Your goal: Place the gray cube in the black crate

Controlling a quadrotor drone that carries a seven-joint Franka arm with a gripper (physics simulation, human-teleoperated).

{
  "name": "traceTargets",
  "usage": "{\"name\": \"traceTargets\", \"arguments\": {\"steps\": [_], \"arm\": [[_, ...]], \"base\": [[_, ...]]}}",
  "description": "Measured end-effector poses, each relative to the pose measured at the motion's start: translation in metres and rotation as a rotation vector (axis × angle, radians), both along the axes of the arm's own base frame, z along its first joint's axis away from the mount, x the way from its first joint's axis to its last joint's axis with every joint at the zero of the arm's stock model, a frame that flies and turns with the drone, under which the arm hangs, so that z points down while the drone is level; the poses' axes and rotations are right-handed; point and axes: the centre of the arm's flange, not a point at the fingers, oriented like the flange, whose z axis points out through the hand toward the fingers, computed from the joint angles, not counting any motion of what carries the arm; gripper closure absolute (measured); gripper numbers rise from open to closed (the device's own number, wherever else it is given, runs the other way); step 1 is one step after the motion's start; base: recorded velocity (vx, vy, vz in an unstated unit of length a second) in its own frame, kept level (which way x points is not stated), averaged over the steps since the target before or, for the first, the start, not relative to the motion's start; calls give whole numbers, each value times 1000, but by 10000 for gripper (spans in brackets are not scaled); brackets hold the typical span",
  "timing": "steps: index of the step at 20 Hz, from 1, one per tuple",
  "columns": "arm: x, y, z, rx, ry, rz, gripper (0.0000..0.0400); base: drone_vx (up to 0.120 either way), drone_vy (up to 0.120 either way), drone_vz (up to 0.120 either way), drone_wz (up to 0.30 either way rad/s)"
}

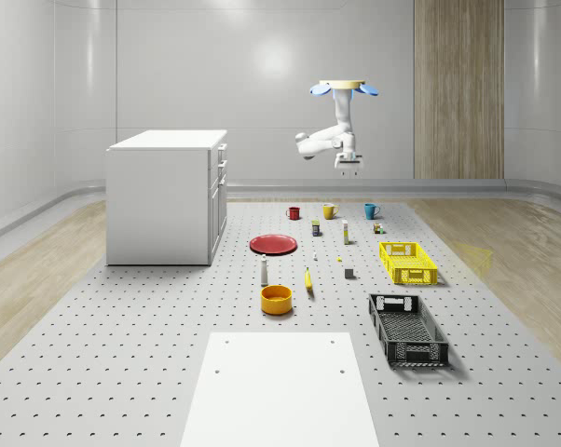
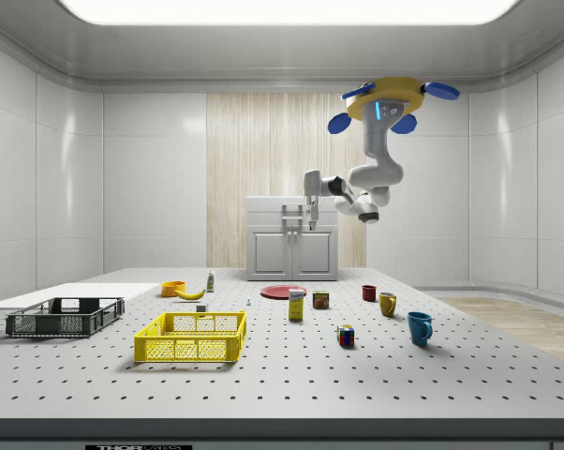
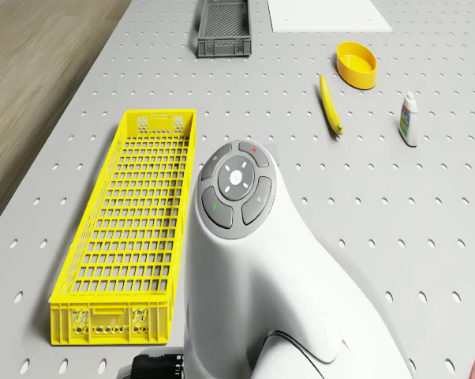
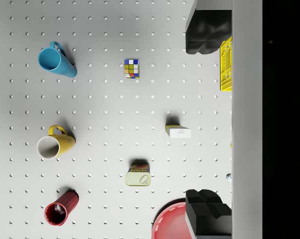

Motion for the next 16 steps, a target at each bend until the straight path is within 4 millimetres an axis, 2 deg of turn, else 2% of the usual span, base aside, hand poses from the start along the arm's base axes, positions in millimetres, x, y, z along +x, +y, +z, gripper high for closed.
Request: {"name": "traceTargets", "arguments": {"steps": [5,9,13,16], "arm": [[0,0,0,0,0,0,0],[0,0,0,0,0,0,0],[0,0,0,0,0,0,0],[0,0,0,0,0,0,0]], "base": [[120,0,-120,0],[120,-120,-120,0],[120,0,-70,0],[120,0,-120,0]]}}
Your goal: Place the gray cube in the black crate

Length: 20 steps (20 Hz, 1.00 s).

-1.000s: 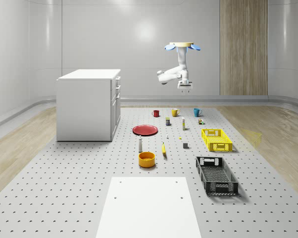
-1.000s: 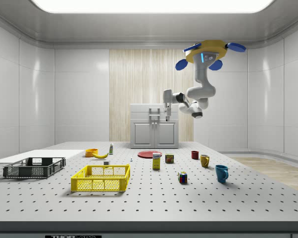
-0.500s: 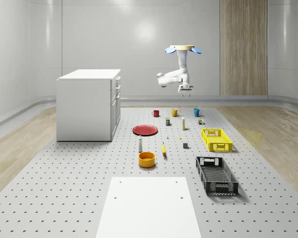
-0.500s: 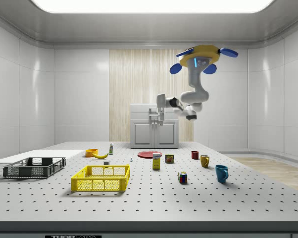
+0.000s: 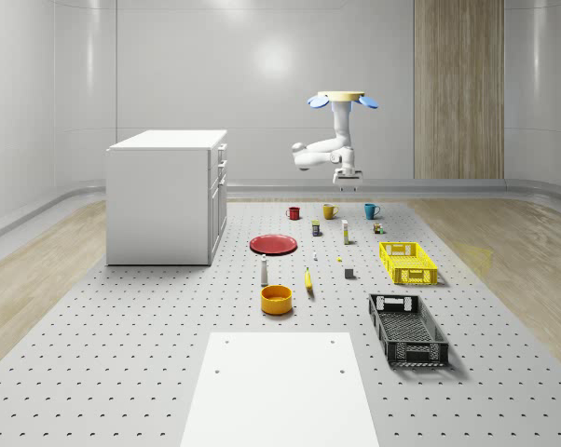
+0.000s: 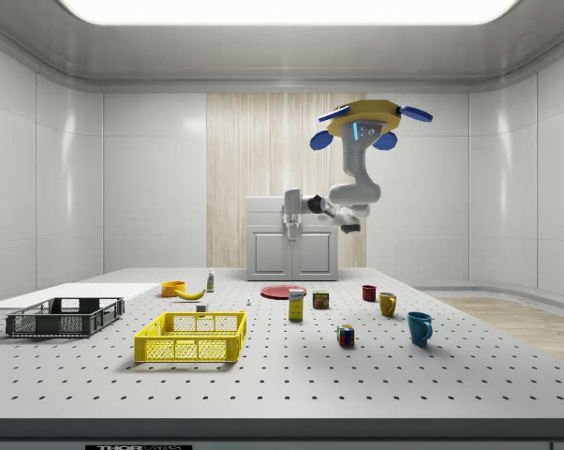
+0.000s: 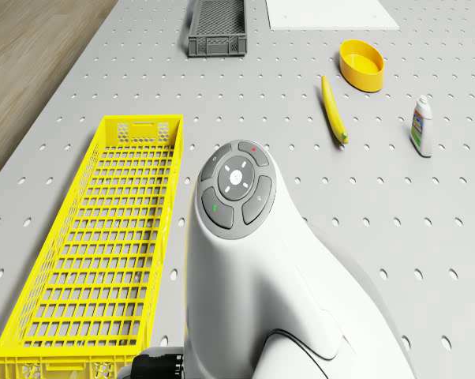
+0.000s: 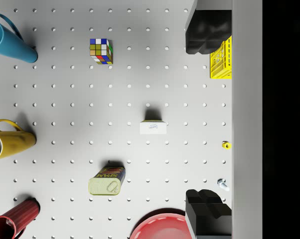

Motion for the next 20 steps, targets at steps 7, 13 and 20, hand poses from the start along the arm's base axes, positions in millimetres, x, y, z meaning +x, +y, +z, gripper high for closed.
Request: {"name": "traceTargets", "arguments": {"steps": [7,13,20], "arm": [[0,0,0,0,0,0,0],[0,0,0,0,0,0,0],[0,0,0,0,0,0,0]], "base": [[120,0,-120,0],[120,0,-120,0],[120,0,-120,0]]}}
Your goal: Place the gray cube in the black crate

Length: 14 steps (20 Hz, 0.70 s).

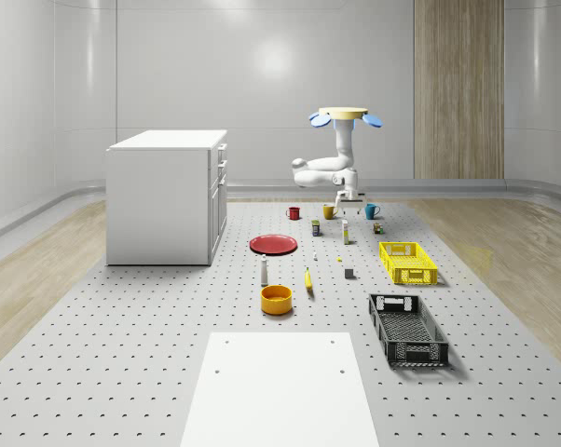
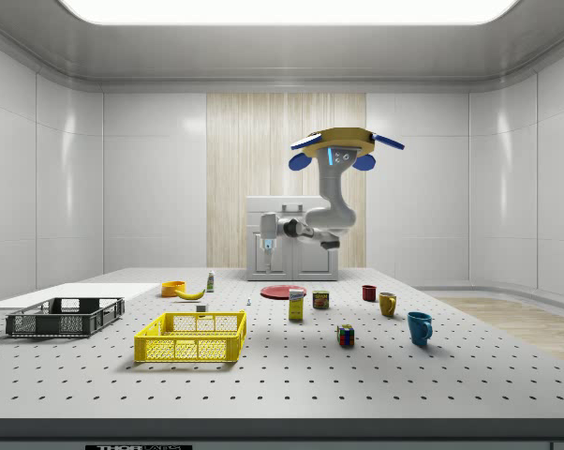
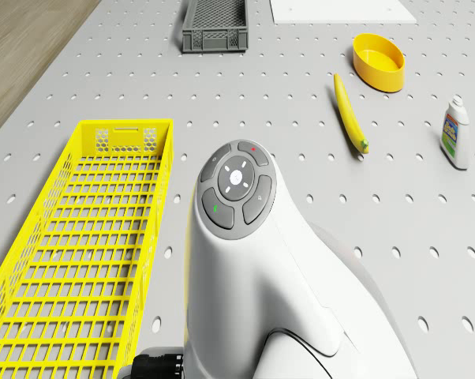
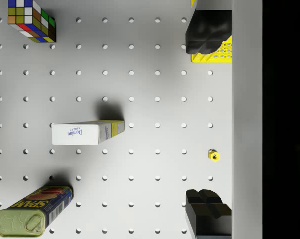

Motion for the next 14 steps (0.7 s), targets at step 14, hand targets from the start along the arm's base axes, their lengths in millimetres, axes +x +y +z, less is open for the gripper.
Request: {"name": "traceTargets", "arguments": {"steps": [14], "arm": [[0,0,0,0,0,0,0]], "base": [[120,-60,-74,0]]}}
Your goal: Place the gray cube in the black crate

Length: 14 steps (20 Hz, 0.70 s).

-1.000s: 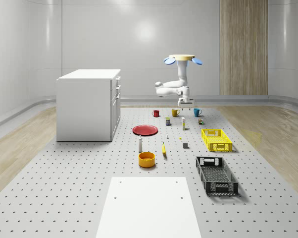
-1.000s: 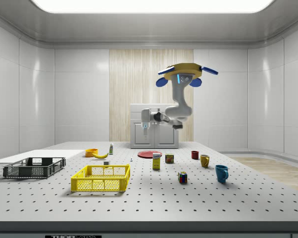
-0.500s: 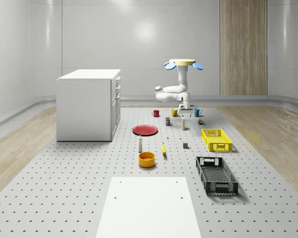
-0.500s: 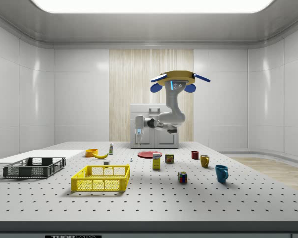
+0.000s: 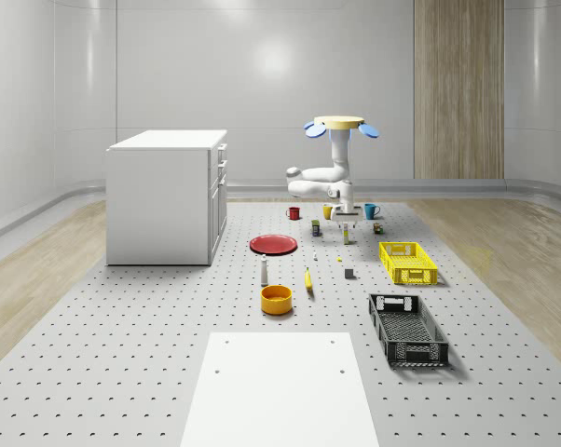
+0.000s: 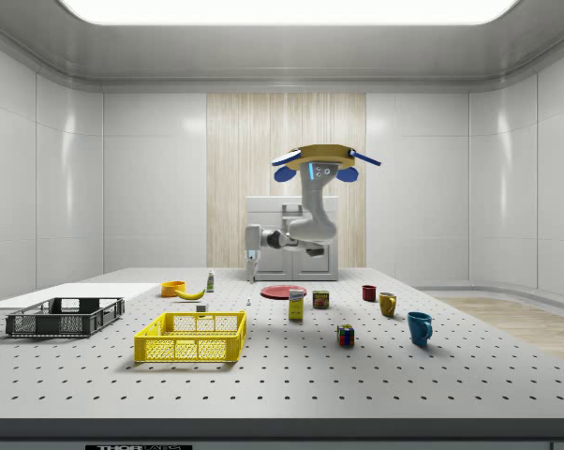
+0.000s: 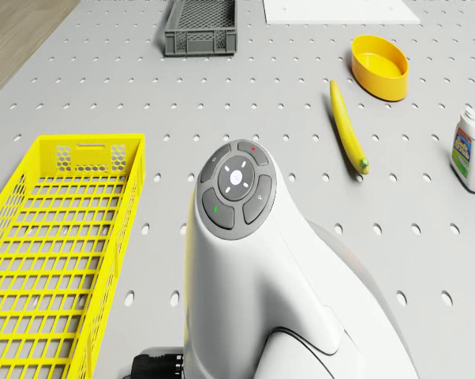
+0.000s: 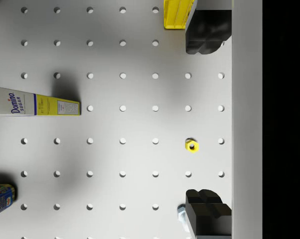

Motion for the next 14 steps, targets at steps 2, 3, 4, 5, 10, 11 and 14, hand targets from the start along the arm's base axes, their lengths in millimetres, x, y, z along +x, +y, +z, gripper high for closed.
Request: {"name": "traceTargets", "arguments": {"steps": [2,3,4,5,10,11,14], "arm": [[0,0,0,0,0,0,0],[0,0,0,0,0,0,0],[0,0,0,0,0,0,0],[0,0,0,0,0,0,0],[0,0,0,0,0,0,0],[0,0,0,0,0,0,0],[0,0,0,0,0,0,0]], "base": [[120,0,0,0],[120,0,0,0],[120,0,0,0],[120,0,0,0],[120,0,0,0],[120,0,0,0],[120,0,0,0]]}}
